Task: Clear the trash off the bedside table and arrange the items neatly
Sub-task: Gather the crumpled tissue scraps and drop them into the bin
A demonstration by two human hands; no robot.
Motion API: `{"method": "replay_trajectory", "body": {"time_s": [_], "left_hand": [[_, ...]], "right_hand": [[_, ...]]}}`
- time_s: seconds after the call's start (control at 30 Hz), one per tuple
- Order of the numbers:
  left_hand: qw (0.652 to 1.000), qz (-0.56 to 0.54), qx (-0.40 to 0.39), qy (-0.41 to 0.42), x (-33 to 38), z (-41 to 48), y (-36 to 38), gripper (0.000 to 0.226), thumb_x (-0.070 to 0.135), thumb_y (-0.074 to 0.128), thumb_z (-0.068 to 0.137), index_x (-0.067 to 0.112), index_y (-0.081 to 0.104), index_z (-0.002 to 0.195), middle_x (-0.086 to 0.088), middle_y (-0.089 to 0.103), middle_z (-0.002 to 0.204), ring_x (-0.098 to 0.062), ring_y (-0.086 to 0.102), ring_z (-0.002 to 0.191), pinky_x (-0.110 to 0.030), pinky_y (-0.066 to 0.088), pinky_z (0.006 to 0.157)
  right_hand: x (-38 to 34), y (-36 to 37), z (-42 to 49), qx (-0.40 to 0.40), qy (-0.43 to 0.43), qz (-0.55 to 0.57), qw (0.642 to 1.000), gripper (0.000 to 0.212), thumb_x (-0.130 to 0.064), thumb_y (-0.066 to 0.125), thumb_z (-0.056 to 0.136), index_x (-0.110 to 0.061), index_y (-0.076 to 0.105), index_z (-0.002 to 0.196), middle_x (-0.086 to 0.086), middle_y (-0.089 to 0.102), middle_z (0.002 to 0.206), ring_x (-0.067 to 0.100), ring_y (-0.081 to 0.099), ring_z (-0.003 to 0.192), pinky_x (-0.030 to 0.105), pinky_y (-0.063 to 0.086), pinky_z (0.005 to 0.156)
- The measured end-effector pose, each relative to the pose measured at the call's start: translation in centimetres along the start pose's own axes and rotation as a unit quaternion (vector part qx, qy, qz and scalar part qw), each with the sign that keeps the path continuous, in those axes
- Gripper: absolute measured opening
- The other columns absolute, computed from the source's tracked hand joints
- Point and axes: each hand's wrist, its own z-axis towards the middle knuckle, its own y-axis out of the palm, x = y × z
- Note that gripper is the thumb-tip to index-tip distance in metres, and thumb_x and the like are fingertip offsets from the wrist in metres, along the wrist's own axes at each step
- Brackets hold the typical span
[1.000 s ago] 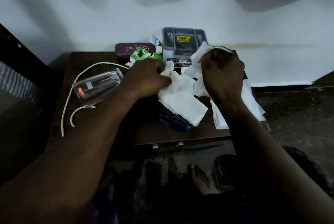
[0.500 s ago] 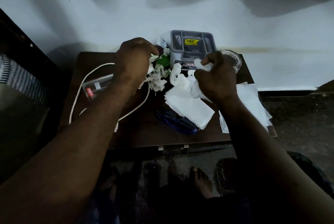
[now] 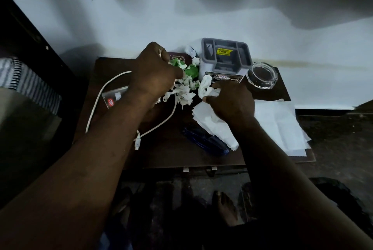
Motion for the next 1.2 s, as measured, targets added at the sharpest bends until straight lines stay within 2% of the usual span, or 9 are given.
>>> {"method": "replay_trajectory", "body": {"time_s": [0.13,0.3,0.43,0.5,0.63,0.8,1.0,1.13,1.2], "left_hand": [[0.999,-0.016,-0.031,-0.010,-0.4,0.0,-0.5,0.027,0.003,0.071,0.069,0.021,0.054,0.080,0.001,0.060,0.077,-0.016,0.052,0.059,-0.028,0.043,0.054],[1.000,-0.016,-0.010,0.003,-0.3,0.4,-0.8,0.016,0.007,0.055,0.087,0.016,0.063,0.077,-0.003,0.069,0.083,-0.018,0.065,0.071,-0.028,0.048,0.059],[0.989,-0.120,-0.074,-0.051,-0.5,0.2,-0.7,0.025,-0.003,0.054,0.095,0.013,0.070,0.084,-0.010,0.074,0.098,-0.025,0.072,0.069,-0.023,0.054,0.050],[0.993,-0.027,-0.115,-0.003,-1.0,0.3,-0.2,0.018,0.003,0.063,0.095,0.017,0.075,0.094,-0.005,0.075,0.101,-0.020,0.072,0.077,-0.025,0.057,0.061],[0.963,0.215,-0.127,0.104,-1.9,0.2,0.7,0.024,0.035,0.078,0.087,0.026,0.077,0.110,0.000,0.074,0.118,-0.021,0.068,0.109,-0.028,0.050,0.092],[0.902,0.372,-0.090,0.201,-1.8,-0.7,2.3,0.033,0.031,0.071,0.086,0.031,0.072,0.119,-0.006,0.068,0.123,-0.033,0.065,0.112,-0.044,0.055,0.093],[0.872,0.434,-0.073,0.213,-2.0,-2.1,3.7,0.035,0.028,0.061,0.088,0.030,0.071,0.122,-0.005,0.066,0.124,-0.036,0.066,0.109,-0.044,0.054,0.087],[0.874,0.431,-0.065,0.216,-1.3,-2.0,3.7,0.028,0.018,0.060,0.083,0.023,0.071,0.108,-0.008,0.070,0.110,-0.038,0.068,0.099,-0.046,0.057,0.082],[0.885,0.408,-0.056,0.217,-1.0,-1.8,3.4,0.028,0.013,0.059,0.081,0.018,0.065,0.108,-0.012,0.071,0.102,-0.040,0.068,0.094,-0.046,0.056,0.079]], "right_hand": [[-1.1,0.6,-0.2,0.025,0.006,-0.005,1.000,0.027,-0.040,0.064,0.089,-0.031,0.076,0.112,0.005,0.076,0.111,0.034,0.071,0.104,0.039,0.058,0.088],[-1.5,-0.1,0.2,0.058,-0.001,0.015,0.998,0.038,-0.035,0.066,0.081,-0.029,0.075,0.118,0.005,0.076,0.120,0.033,0.071,0.110,0.036,0.055,0.091],[-1.4,-1.7,0.3,0.076,0.004,0.107,0.991,0.030,-0.047,0.070,0.069,-0.033,0.077,0.094,-0.009,0.076,0.094,0.015,0.067,0.087,0.017,0.042,0.067],[-1.2,-2.1,0.2,0.081,-0.005,0.130,0.988,0.013,-0.045,0.070,0.071,-0.034,0.071,0.077,-0.015,0.068,0.075,0.010,0.065,0.077,0.017,0.040,0.060],[-0.7,-2.3,-0.6,0.115,-0.028,0.161,0.980,0.021,-0.026,0.070,0.078,-0.017,0.075,0.097,-0.003,0.076,0.085,0.018,0.070,0.079,0.034,0.058,0.073],[-0.1,-2.6,-0.3,0.131,-0.057,0.160,0.977,0.018,-0.019,0.072,0.081,-0.019,0.065,0.098,-0.007,0.068,0.085,0.018,0.063,0.078,0.027,0.043,0.069],[0.1,-3.6,-0.1,0.177,-0.046,0.222,0.958,0.038,-0.034,0.082,0.082,-0.022,0.068,0.114,-0.011,0.071,0.107,0.009,0.062,0.094,0.021,0.042,0.079],[0.8,-3.8,0.1,0.159,-0.042,0.217,0.962,0.015,-0.039,0.076,0.085,-0.027,0.074,0.094,-0.011,0.074,0.093,0.007,0.066,0.089,0.006,0.038,0.067],[1.2,-3.9,0.2,0.165,-0.035,0.220,0.961,0.013,-0.037,0.072,0.088,-0.024,0.070,0.084,-0.009,0.073,0.086,0.009,0.065,0.083,0.010,0.037,0.064]]}}
